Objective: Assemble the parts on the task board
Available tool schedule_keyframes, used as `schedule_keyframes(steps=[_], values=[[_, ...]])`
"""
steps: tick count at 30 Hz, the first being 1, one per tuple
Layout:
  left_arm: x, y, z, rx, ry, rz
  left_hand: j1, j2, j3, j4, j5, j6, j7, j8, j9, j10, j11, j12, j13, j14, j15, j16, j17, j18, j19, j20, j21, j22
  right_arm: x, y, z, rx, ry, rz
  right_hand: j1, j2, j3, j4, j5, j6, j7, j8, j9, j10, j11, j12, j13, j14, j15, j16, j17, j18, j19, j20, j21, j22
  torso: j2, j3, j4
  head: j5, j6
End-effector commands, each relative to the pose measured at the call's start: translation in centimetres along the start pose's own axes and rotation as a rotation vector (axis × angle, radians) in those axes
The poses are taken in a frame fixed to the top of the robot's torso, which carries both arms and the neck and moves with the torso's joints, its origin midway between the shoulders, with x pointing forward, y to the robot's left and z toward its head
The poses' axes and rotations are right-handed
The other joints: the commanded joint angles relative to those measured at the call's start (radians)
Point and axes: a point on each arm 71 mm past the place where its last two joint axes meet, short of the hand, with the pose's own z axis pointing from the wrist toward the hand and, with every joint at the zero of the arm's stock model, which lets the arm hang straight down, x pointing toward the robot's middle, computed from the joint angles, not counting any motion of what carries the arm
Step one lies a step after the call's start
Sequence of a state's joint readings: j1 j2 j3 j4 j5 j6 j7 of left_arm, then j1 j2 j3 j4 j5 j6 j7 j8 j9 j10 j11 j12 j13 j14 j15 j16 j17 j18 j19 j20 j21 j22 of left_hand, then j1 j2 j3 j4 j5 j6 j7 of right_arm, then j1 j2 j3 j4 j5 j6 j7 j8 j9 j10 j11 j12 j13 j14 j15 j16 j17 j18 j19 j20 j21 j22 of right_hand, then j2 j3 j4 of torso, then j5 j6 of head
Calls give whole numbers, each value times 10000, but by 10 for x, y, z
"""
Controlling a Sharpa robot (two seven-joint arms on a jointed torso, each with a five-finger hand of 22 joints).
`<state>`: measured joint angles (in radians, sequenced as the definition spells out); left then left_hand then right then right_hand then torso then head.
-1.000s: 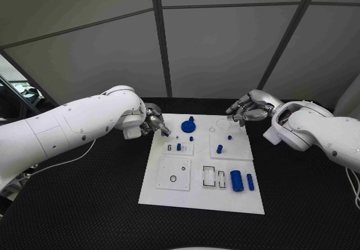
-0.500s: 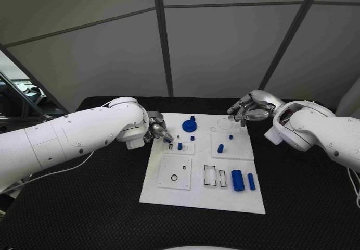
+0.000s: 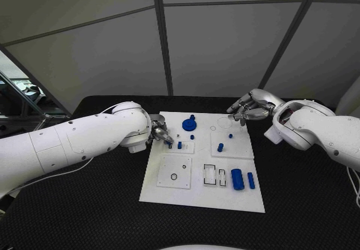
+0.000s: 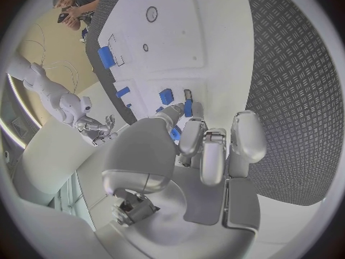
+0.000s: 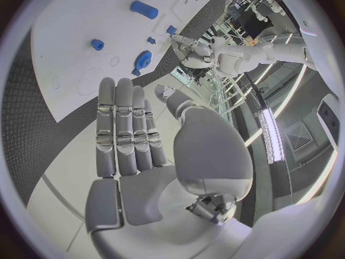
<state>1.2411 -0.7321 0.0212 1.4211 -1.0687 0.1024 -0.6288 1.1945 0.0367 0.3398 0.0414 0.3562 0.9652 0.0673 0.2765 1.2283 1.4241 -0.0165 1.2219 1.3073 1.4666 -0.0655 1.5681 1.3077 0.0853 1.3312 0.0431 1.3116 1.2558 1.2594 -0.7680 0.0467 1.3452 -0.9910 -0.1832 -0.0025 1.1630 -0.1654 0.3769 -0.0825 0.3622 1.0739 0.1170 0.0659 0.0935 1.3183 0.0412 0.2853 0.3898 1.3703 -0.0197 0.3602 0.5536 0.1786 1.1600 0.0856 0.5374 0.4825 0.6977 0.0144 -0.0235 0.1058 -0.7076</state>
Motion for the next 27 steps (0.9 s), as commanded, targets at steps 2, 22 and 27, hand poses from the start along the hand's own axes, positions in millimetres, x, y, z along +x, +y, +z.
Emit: schedule_keyframes(steps=[2, 22, 27], values=[[1, -1, 0, -155, -321, 669, -127, 18, 793, -718, 47, 211, -215, 100, 19, 59, -41, 91, 1099, 1042, -79, 27, 2631, -14, 73, -16, 70, 37, 0, 2, 0, -100, 53, -48, -39, 0, -15, 55, 21, -65, 7, -19, -9, -72, -31, -48, 15, -81, 20, -36, 9, 23, -1, 60, -64, -11, -5, 5, 4, -4, -41], [11, -3, -3, -178, 199, 1212, -179, 43, 826, -711, -8, 258, -251, 196, 67, 101, -70, 155, 1124, 1042, -100, 27, 2631, -22, 101, -36, 92, 72, 0, 2, 0, -113, 71, -57, -49, 9, -14, 65, 14, -65, 9, -17, -9, -80, -27, -55, 15, -88, 24, -51, 12, 23, -4, 63, -76, -17, -9, -4, 8, 42, -108], [13, -4, -4, -192, 296, 1336, -156, 62, 863, -741, -15, 266, -263, 227, 84, 107, -82, 163, 1126, 1042, -107, 27, 2631, -22, 102, -44, 91, 76, 0, 2, 0, -110, 70, -58, -49, 9, -14, 65, 14, -65, 9, -17, -9, -80, -27, -55, 15, -88, 24, -51, 12, 23, -4, 63, -76, -17, -10, -2, 7, 94, -124]])
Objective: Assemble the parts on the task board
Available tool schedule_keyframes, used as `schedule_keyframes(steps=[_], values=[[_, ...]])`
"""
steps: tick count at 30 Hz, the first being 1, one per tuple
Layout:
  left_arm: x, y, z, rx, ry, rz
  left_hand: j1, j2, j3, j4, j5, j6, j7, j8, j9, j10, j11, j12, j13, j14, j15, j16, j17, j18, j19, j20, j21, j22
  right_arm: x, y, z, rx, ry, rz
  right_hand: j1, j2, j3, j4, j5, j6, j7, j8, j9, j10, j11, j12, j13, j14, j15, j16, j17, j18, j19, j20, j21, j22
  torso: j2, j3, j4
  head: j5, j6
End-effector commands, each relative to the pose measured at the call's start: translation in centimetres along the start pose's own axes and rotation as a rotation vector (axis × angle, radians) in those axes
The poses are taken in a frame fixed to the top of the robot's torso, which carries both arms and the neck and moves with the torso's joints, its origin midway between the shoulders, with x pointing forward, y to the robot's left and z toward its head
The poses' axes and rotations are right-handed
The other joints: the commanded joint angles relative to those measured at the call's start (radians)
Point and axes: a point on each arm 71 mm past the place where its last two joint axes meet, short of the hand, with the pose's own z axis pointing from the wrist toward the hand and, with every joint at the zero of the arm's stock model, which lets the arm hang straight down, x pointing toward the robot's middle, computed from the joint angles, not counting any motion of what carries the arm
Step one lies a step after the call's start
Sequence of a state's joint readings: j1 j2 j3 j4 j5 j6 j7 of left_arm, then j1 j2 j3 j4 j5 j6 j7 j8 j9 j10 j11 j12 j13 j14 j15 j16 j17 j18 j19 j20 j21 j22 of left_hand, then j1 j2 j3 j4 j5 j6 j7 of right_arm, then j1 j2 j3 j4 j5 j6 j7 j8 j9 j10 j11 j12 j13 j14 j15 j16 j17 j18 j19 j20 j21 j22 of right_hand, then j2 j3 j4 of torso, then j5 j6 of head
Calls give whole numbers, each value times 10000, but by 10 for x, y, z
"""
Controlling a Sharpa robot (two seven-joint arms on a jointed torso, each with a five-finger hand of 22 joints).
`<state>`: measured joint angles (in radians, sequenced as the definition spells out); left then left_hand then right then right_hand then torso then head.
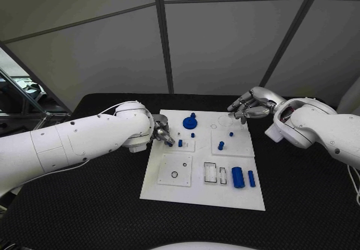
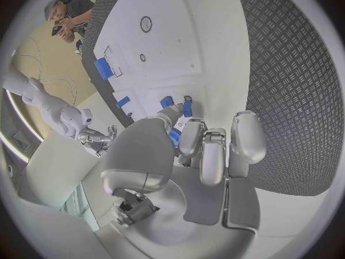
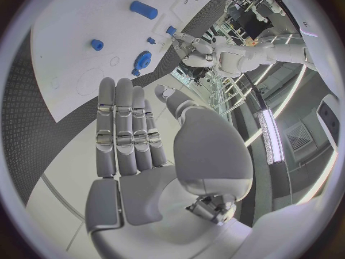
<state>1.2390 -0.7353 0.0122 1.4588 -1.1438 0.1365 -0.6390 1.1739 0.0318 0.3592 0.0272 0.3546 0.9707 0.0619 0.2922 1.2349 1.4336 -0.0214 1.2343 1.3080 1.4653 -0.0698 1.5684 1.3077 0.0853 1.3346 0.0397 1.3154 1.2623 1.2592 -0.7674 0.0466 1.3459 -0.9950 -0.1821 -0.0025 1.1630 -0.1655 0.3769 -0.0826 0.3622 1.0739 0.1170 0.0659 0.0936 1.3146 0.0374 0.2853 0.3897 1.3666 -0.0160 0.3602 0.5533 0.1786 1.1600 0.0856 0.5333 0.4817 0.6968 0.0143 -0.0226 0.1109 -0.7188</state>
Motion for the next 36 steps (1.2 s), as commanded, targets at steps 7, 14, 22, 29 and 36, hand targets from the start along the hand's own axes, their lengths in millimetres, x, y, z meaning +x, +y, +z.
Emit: schedule_keyframes(steps=[7, 14, 22, 29, 36], values=[[5, 2, 1, -248, 347, 437, 64, 117, 692, -622, 2, 215, -213, 91, 30, 16, -38, 43, 1120, 1054, -69, 24, 2631, -23, 71, -14, 55, 16, 0, 2, 1, -102, 55, -20, -52, 13, -13, 69, 13, -64, 10, -16, -10, -44, 12, -57, 17, -52, -12, -55, 16, 24, -4, 64, -39, -11, 2, 2, -7, 59, -21], [7, 1, 1, -233, 411, 494, 70, 118, 702, -633, 2, 215, -214, 100, 35, 18, -39, 47, 1121, 1054, -71, 24, 2631, -20, 65, -16, 48, 9, 0, 2, 1, -100, 58, -19, -54, 16, -13, 71, 12, -64, 10, -15, -10, -45, 12, -57, 17, -53, -12, -58, 17, 24, -4, 65, -42, -12, -2, 2, -10, 57, -41], [7, 2, 3, -316, 430, 503, 34, 84, 694, -638, -30, 204, -208, 125, 51, 16, -34, 38, 1116, 1054, -73, 24, 2631, -20, 60, -22, 42, 7, 0, 2, 0, -99, 48, -20, -57, 19, -13, 75, 10, -64, 11, -14, -10, -46, 13, -59, 18, -53, -11, -64, 19, 24, -4, 66, -47, -14, -6, 5, -3, 37, -50], [8, 0, 6, -392, 464, 536, -713, -260, 156, -15, -936, 261, -347, 303, 68, 26, -70, 51, 1118, 1054, -126, 24, 2631, -33, 74, -32, 28, 43, 0, 2, 0, -107, 43, -19, -69, 21, -17, 84, 7, -64, 13, -14, -10, -48, 16, -61, 18, -55, -8, -71, 21, 24, -5, 68, -53, -17, -1, 0, -15, 37, -64], [9, 1, 8, -519, 489, 552, -954, -462, -397, 555, -1991, 317, -329, 431, 13, 42, -115, 110, 1146, 1054, -136, 24, 2631, -33, 115, -83, 33, 103, 0, 2, 0, -100, 35, -20, -69, 21, -17, 84, 7, -64, 13, -14, -10, -48, 16, -61, 18, -55, -8, -71, 21, 24, -5, 68, -53, -17, -2, 6, -8, 23, -64]])
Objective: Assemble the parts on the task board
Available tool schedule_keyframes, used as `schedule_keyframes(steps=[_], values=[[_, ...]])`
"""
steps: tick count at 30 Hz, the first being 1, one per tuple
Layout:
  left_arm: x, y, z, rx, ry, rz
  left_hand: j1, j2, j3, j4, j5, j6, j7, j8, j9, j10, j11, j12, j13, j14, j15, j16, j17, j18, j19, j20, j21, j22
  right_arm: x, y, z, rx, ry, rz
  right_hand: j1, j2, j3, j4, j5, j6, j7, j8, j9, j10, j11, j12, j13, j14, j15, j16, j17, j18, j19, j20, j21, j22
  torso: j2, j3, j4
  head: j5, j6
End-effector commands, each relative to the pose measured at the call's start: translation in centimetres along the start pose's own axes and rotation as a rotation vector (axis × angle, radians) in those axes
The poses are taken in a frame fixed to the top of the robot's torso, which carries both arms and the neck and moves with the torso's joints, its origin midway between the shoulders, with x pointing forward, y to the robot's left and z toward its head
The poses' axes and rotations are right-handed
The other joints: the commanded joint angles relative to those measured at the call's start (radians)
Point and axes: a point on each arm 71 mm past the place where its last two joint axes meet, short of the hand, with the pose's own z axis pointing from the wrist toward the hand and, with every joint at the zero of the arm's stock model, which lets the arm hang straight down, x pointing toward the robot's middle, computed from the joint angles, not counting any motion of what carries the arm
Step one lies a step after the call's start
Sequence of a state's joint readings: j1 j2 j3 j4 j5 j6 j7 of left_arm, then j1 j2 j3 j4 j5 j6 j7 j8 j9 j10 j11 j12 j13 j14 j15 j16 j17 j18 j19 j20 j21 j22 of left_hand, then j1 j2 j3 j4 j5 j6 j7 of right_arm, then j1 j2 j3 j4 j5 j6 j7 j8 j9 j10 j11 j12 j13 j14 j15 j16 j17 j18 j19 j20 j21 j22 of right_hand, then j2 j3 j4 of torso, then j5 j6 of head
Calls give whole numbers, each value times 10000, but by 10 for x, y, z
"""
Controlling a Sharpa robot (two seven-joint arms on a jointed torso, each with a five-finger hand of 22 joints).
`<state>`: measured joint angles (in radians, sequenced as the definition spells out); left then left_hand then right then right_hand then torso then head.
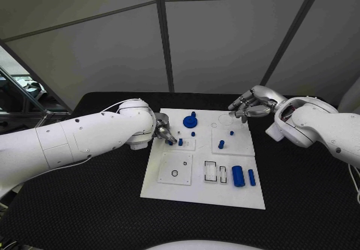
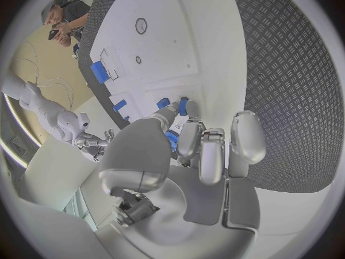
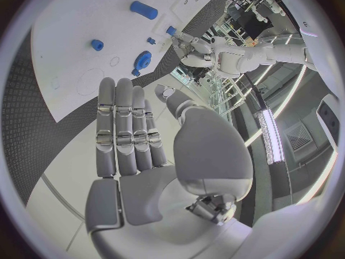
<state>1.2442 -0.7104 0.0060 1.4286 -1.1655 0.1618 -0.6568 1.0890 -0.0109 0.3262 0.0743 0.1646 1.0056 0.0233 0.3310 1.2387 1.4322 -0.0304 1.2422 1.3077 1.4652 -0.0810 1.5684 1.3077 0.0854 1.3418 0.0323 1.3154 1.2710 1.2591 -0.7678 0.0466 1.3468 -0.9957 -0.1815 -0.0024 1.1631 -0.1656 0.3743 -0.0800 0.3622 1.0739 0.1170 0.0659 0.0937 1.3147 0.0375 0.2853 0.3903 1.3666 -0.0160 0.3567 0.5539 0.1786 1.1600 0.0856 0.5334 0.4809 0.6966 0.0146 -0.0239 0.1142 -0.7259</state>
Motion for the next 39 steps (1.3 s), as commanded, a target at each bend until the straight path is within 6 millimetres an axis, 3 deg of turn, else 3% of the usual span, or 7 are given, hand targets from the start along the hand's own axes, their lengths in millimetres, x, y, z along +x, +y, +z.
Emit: schedule_keyframes(steps=[1, 20, 23, 28, 34, 39], values=[[10, 3, 3, -261, 443, 212, -107, -48, -102, 121, -125, -27, 56, 55, -28, 55, -25, 31, 1149, 1056, -26, 24, 2631, -32, 40, -11, 27, 12, 0, 2, 0, -92, 23, -14, -69, 21, 9, 58, 7, -64, 13, -14, -11, -50, 15, -61, 12, -55, -8, -36, 15, 24, -5, 68, -54, -9, -3, 3, 6, -8, 7], [10, 5, 3, -335, 513, 299, -161, -256, -589, 688, -344, 68, 27, 247, -37, 108, -46, 117, 1173, 1056, -39, 24, 2631, -65, 152, -23, 108, 159, -1, 1, 0, -71, 12, -17, -97, 17, -3, 78, 1, -69, 16, -15, -11, -56, 21, -67, 14, -58, -3, -54, 21, 23, -6, 73, -70, -17, -3, -3, 11, -9, -23], [10, 5, 3, -345, 517, 318, -183, -395, -795, 912, -453, 90, 20, 318, -38, 128, -53, 139, 1175, 1056, -43, 24, 2631, -71, 173, -25, 118, 188, -1, 1, 0, -69, 12, -18, -97, 17, -3, 78, 1, -69, 16, -15, -11, -56, 21, -67, 14, -58, -3, -54, 21, 23, -6, 73, -70, -17, 2, -3, 19, -11, -19], [9, 8, 1, -356, 391, 253, -258, -495, -1150, 1423, -1056, 99, 30, 421, -54, 137, -47, 135, 1160, 1056, -43, 24, 2631, -80, 212, -30, 135, 242, -1, 1, 0, -67, 9, -19, -101, 18, -4, 82, 1, -70, 17, -15, -12, -56, 21, -67, 15, -58, -2, -57, 22, 23, -6, 74, -73, -19, -2, -7, 13, -19, -19], [7, 10, -1, -283, 38, -11, -355, -599, -1483, 1966, -1121, 129, 9, 538, -53, 155, -61, 136, 1144, 1056, -61, 24, 2631, -95, 278, -43, 181, 322, -1, 1, 0, -69, 4, -18, -110, 20, -7, 90, 1, -72, 18, -15, -12, -56, 22, -68, 16, -57, -1, -63, 24, 24, -5, 75, -79, -21, -5, -4, 12, -26, -1], [5, 10, -3, -203, -215, -204, -344, -622, -1557, 2092, -1124, 129, 2, 567, -53, 159, -69, 134, 1138, 1056, -69, 24, 2631, -101, 302, -51, 200, 351, -1, 1, 0, -66, 0, -18, -110, 20, -7, 90, 1, -72, 18, -15, -12, -56, 22, -68, 16, -57, -1, -63, 24, 24, -5, 75, -79, -21, -2, -7, 18, -14, 9]])
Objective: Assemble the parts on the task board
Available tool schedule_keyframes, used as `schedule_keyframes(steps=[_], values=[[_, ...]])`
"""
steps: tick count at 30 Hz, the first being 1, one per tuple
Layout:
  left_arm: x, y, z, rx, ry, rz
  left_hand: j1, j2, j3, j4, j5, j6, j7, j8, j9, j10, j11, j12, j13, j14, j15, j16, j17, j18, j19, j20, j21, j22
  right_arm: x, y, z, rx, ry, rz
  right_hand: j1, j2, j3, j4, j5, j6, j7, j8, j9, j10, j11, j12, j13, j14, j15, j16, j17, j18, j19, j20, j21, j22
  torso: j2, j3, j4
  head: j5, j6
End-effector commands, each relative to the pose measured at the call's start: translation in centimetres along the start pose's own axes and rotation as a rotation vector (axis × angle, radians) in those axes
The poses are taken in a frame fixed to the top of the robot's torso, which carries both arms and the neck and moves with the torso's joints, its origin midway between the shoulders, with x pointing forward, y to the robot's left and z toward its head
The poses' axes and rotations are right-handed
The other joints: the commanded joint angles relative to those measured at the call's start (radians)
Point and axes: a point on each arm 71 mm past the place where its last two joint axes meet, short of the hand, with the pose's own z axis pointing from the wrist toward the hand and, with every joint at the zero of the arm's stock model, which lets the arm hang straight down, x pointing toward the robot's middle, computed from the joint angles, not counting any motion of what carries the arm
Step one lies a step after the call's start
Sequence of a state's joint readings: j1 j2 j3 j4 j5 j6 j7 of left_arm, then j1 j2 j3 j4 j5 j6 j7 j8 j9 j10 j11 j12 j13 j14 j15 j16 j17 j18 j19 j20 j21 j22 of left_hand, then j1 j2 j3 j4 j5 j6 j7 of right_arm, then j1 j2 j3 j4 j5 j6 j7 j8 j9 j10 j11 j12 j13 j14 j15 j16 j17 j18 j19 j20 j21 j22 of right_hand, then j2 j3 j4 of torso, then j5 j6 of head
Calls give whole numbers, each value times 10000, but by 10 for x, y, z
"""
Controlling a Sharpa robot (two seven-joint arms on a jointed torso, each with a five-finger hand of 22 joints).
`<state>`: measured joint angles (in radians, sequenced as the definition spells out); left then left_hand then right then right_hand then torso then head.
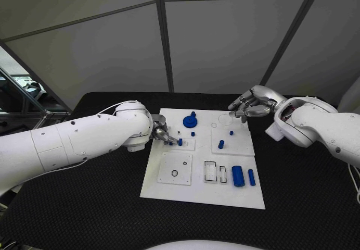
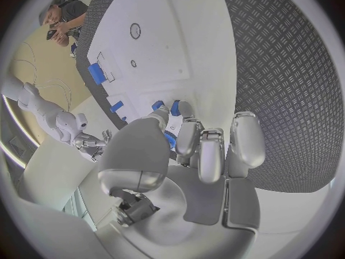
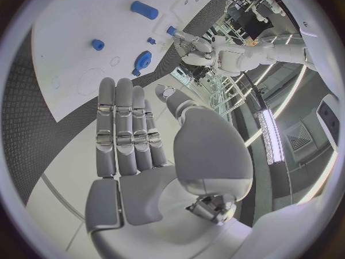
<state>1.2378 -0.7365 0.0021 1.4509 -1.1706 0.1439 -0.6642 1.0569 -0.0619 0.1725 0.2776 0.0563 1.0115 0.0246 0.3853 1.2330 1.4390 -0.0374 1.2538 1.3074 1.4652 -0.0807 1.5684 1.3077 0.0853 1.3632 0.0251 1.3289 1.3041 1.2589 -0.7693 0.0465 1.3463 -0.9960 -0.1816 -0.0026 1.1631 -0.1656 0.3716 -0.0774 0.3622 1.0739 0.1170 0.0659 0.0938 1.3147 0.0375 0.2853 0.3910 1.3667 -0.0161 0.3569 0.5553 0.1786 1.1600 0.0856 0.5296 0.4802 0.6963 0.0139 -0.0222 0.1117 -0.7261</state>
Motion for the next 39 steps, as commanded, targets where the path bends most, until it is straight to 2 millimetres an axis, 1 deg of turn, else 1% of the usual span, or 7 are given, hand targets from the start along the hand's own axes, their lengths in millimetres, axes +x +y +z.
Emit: schedule_keyframes(steps=[1, 14, 22, 25, 29, 33, 39], values=[[1, 2, 0, -39, -169, -175, -23, -112, -20, 58, -41, 70, -11, 23, 4, 91, 1, 18, 1140, 1056, -71, 24, 2631, -100, 87, 21, 65, 20, 0, 2, 0, -87, 10, -12, -111, 20, 19, 63, 1, -72, 18, -15, -13, -56, 22, -68, 9, -57, 0, -65, 9, 23, -5, 75, -41, -15, 1, 1, 0, 9, 13], [-22, 0, -11, 317, -917, -799, 148, -79, -52, 103, -27, -26, -6, 15, -18, -24, -4, -250, 1008, 1056, -83, 23, 2630, -52, -32, 8, -95, -140, -1, 0, 0, -68, -9, -16, -111, 20, 19, 63, 1, -72, 18, -15, -13, -56, 22, -68, 9, -57, 0, -65, 9, 23, -5, 75, -41, -15, 1, 9, -2, 12, 4], [-47, -2, -24, 1303, -1905, -1895, 508, -276, -367, 143, -26, -746, 313, -575, -658, -1473, 274, -3089, -419, 577, 123, -1226, 1531, 307, -1194, 153, -1624, -1600, -2, -1, 0, -31, -45, -21, -116, 24, 19, 69, 1, -73, 18, -15, -13, -56, 22, -69, 10, -56, 0, -69, 11, 23, -5, 76, -45, -17, 2, 11, -14, -42, 25], [-54, -6, -25, 2015, -2233, -2260, 1134, -297, -362, 71, -25, -1285, 647, -1294, -1591, -3553, 670, -6509, -2266, -860, 445, -4192, -725, 861, -3480, 443, -4775, -4365, -2, -1, 0, -18, -71, -22, -131, 34, 17, 86, 4, -76, 18, -15, -13, -57, 23, -71, 12, -54, 2, -81, 17, 24, -3, 79, -57, -23, -2, 32, -8, -52, 47], [-50, -17, -20, 3111, -2686, -2424, 2915, -256, 288, -540, 405, -1534, 987, -2167, -2991, -4605, 949, -7854, -3407, -3277, 823, -8469, -3760, 844, -4271, 727, -6164, -5209, -2, 0, 0, -39, -122, -19, -106, 34, 27, 73, 11, -75, 13, -13, -13, -71, 19, -80, 12, -60, 2, -99, 20, 26, -3, 81, -70, -30, 14, 22, -9, -112, 113], [-41, -34, -14, 4641, -3558, -2149, 4294, -776, 953, -1215, 685, -887, 1089, -2814, -4922, -4007, 986, -9113, -5495, -3241, 858, -8898, -4311, 890, -4133, 968, -6863, -5671, -2, 2, 1, -162, -198, -11, -28, 46, 66, 34, 19, -57, 12, -4, -8, -114, 20, -109, 10, -87, 6, -155, 29, 27, -12, 85, -111, -48, 33, -5, -37, -171, 171], [-32, -49, -7, 6031, -4539, -1201, 4676, -1102, 1151, -1697, 932, -59, 1060, -3108, -6146, -3709, 1120, -9755, -6956, -3631, 969, -8794, -4391, 887, -4345, 963, -6919, -5512, -1, 6, 1, -402, -361, -2, 227, 105, 225, -120, 35, 42, 52, 17, 10, -357, 79, -292, -64, -292, 75, -464, -4, 12, -134, 127, -286, -123, 26, -3, -56, -235, 249]])
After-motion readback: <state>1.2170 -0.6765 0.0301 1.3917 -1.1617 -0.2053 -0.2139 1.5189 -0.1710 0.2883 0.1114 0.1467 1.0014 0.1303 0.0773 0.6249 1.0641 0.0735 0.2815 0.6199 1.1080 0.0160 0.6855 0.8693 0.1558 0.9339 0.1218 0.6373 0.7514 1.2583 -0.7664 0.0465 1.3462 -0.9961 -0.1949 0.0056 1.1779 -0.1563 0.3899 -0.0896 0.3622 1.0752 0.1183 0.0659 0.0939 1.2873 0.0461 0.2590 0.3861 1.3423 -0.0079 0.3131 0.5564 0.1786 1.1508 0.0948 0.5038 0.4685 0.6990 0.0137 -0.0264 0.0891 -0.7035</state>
